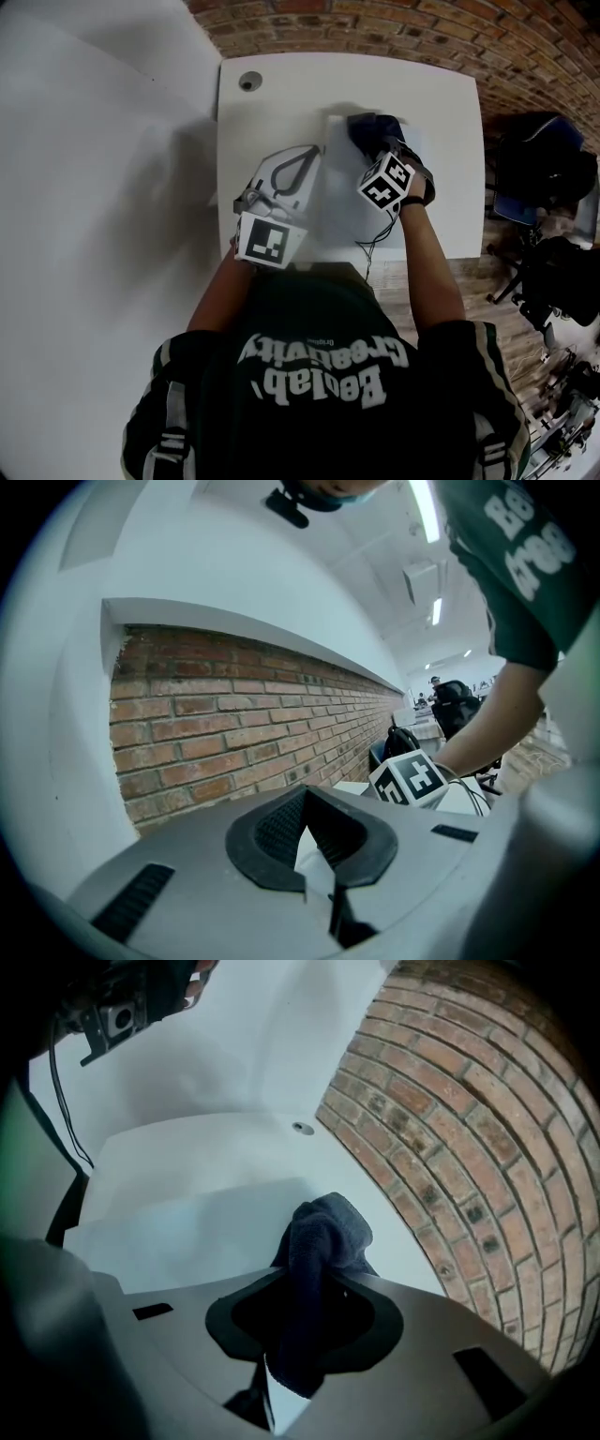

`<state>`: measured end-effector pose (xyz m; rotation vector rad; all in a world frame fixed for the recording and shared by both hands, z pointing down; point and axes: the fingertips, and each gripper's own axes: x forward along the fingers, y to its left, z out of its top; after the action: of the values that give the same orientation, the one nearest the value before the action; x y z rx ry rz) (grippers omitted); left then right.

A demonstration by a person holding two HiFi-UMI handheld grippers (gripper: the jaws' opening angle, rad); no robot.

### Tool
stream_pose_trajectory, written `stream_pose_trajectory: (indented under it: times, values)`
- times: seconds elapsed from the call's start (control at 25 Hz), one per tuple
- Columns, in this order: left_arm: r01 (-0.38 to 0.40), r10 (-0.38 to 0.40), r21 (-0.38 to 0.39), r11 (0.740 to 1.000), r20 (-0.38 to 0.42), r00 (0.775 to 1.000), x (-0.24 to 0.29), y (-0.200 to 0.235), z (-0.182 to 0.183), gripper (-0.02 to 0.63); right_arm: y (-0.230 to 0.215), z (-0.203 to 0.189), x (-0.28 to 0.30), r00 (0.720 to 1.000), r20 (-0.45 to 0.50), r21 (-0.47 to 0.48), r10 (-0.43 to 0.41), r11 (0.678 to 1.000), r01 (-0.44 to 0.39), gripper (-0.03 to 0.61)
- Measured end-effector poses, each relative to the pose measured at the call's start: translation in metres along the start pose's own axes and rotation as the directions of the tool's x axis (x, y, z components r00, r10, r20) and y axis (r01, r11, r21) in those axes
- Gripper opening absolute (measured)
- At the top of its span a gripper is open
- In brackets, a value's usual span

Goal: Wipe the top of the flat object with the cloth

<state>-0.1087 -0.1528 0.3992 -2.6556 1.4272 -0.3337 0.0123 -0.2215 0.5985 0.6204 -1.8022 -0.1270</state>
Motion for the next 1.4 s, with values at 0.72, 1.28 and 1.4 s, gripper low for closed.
stream_pose_trajectory:
  times: [0.72, 1.28, 1.4]
  values:
    - [0.058, -0.058, -0.004, 0.998, 0.009, 0.998, 0.014, -0.023, 0.008, -0.005, 0.029, -0.076, -0.045, 0.998, -0.063, 0.049, 0.004, 0.999, -0.001, 0.081]
    - [0.071, -0.07, -0.018, 0.997, 0.029, 0.997, 0.015, -0.03, 0.014, -0.005, 0.137, -0.091, -0.093, 0.985, -0.089, -0.069, 0.148, 0.986, -0.154, 0.08]
    - [0.081, -0.08, -0.013, 0.997, 0.039, 0.996, 0.017, -0.033, 0.016, -0.005, 0.146, -0.067, -0.088, 0.984, -0.055, -0.113, 0.171, 0.978, -0.176, 0.081]
